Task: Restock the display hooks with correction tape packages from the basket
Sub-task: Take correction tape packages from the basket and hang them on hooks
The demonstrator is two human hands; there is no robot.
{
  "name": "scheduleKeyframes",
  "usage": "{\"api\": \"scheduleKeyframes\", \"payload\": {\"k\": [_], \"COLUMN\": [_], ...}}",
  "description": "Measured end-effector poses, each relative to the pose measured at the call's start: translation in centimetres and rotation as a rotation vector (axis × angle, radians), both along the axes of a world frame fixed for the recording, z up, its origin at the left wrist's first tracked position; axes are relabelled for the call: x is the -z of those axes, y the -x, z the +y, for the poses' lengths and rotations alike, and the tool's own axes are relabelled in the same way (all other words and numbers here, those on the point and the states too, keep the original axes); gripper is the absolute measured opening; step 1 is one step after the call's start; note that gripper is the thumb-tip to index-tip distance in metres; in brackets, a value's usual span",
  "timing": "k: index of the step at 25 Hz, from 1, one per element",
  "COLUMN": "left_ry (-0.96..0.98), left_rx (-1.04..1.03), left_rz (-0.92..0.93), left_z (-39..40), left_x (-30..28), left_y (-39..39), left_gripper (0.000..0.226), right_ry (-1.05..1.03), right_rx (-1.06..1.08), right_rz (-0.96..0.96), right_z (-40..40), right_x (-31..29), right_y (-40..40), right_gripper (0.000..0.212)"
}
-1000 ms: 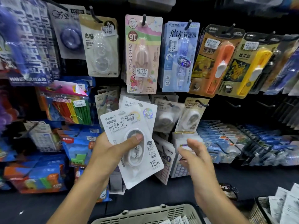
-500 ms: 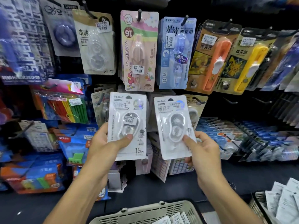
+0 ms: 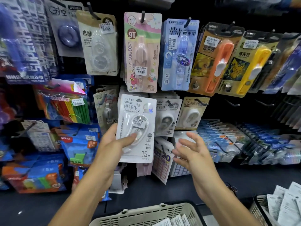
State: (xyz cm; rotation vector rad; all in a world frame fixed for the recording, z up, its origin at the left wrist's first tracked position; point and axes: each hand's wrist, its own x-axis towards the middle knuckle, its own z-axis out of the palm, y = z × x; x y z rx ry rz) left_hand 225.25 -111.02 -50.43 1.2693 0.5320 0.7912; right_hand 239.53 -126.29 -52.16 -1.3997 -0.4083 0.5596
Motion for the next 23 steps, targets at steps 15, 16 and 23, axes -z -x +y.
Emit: {"api": "scheduleKeyframes", "payload": {"k": [15,16,23], "left_ry": [-1.395,-1.401,-1.397], "left_rx": [-0.083,-0.079,-0.037], "left_rz": [0.779,0.795,0.899], "left_z": [3.4,3.3,2.9], "left_x": [3.0,3.1,3.4], "left_y": [-2.5,-2.5,-2.5], "left_gripper": [0.078,0.079,0.087], "right_ry": [0.014,0.024,0.612], "right_rx": [0.201,0.174,0.066], "right_rz": [-0.32,-0.331,-1.236], "right_z": [0.3,0.5,1.4], "right_x": [0.9,1.0,3.8], "right_y": [-1.4,-1.5,-2.1], "right_gripper": [0.042,0.044,0.058]}}
